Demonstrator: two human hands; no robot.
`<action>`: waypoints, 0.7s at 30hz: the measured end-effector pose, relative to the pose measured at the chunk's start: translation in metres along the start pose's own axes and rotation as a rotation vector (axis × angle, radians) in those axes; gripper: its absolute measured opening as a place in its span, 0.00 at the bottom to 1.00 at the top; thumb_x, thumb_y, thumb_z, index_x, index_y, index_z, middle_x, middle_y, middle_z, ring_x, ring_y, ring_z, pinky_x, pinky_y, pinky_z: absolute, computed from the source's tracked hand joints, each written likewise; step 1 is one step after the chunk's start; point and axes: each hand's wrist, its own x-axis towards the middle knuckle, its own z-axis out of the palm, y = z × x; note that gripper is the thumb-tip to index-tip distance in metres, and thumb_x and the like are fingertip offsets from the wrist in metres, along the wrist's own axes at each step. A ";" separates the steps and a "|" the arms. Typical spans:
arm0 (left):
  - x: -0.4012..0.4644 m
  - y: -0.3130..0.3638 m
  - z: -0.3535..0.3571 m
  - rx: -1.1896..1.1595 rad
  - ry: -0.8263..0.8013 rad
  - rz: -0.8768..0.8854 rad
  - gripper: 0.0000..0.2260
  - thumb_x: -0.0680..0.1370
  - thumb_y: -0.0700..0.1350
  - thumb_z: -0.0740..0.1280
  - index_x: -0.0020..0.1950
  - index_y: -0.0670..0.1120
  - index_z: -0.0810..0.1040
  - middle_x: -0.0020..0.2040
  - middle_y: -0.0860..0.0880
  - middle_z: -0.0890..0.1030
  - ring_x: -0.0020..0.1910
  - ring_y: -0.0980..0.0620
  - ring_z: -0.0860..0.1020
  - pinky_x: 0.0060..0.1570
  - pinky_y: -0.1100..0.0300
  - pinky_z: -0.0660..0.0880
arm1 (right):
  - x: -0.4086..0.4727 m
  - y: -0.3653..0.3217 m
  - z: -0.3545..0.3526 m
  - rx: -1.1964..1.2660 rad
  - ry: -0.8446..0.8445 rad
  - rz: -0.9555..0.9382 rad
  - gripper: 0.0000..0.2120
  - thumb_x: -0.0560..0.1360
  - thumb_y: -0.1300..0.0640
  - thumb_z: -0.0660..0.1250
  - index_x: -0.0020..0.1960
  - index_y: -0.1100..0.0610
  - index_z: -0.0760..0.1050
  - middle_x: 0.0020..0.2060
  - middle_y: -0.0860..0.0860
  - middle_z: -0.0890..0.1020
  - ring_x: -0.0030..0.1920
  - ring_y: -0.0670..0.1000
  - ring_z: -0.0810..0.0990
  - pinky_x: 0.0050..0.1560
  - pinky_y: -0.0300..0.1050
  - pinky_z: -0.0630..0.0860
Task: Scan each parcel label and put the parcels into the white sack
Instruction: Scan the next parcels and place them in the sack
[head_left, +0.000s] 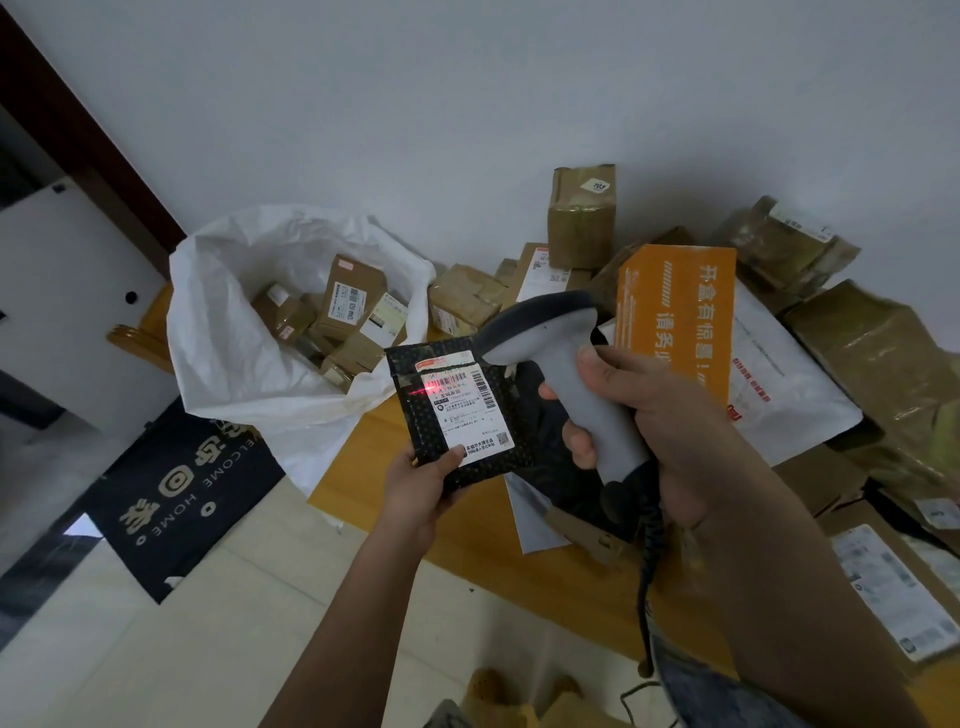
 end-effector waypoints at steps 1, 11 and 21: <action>0.000 0.000 -0.002 0.001 0.010 0.000 0.16 0.76 0.36 0.70 0.62 0.45 0.74 0.54 0.46 0.83 0.49 0.48 0.82 0.44 0.55 0.81 | 0.001 0.001 0.001 -0.006 -0.011 0.006 0.14 0.81 0.54 0.61 0.59 0.63 0.74 0.42 0.56 0.77 0.26 0.47 0.73 0.26 0.38 0.72; 0.018 0.004 -0.029 -0.155 0.097 -0.076 0.12 0.78 0.42 0.69 0.62 0.44 0.76 0.53 0.42 0.84 0.46 0.45 0.82 0.32 0.62 0.79 | 0.040 0.024 0.022 -0.030 -0.002 0.002 0.13 0.77 0.50 0.66 0.58 0.56 0.76 0.53 0.55 0.80 0.27 0.46 0.72 0.27 0.39 0.71; 0.142 0.055 -0.062 -0.387 0.241 -0.085 0.14 0.80 0.35 0.65 0.65 0.39 0.71 0.62 0.39 0.77 0.55 0.43 0.79 0.36 0.61 0.81 | 0.136 0.043 0.043 -0.114 0.243 0.070 0.14 0.75 0.54 0.71 0.59 0.50 0.75 0.45 0.59 0.80 0.27 0.48 0.72 0.29 0.42 0.71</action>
